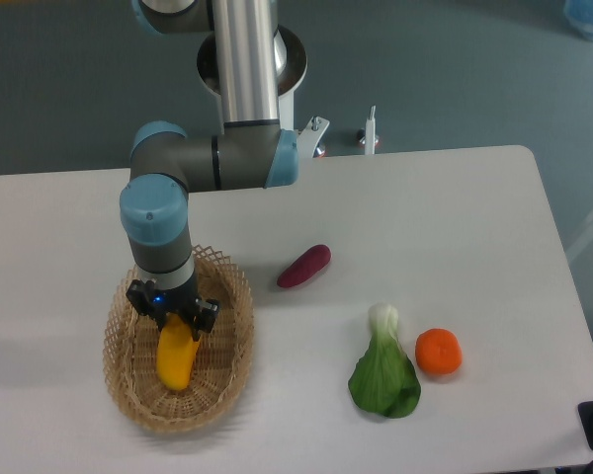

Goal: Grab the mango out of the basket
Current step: 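Lift the mango out of the basket and carry it beside the orange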

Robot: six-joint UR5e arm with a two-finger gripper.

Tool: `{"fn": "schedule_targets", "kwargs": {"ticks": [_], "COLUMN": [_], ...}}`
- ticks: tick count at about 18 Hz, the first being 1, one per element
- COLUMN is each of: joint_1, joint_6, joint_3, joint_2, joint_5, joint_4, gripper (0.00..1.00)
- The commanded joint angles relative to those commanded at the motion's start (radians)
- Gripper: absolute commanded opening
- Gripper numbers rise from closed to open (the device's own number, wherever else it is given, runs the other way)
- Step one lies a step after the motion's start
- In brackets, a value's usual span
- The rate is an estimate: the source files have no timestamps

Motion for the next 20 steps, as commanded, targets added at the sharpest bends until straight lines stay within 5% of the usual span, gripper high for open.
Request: {"fn": "schedule_targets", "kwargs": {"ticks": [6,9,16,20], "joint_1": [0.106,0.196,0.472,0.61], "joint_6": [0.08,0.198,0.581,0.774], "joint_3": [0.04,0.032,0.04,0.035], "joint_2": [0.084,0.115,0.192,0.204], "joint_5": [-0.005,-0.005,-0.006,-0.009], "joint_4": [-0.014,-0.026,-0.181,-0.186], "gripper": [0.48,0.48,0.48,0.48]}}
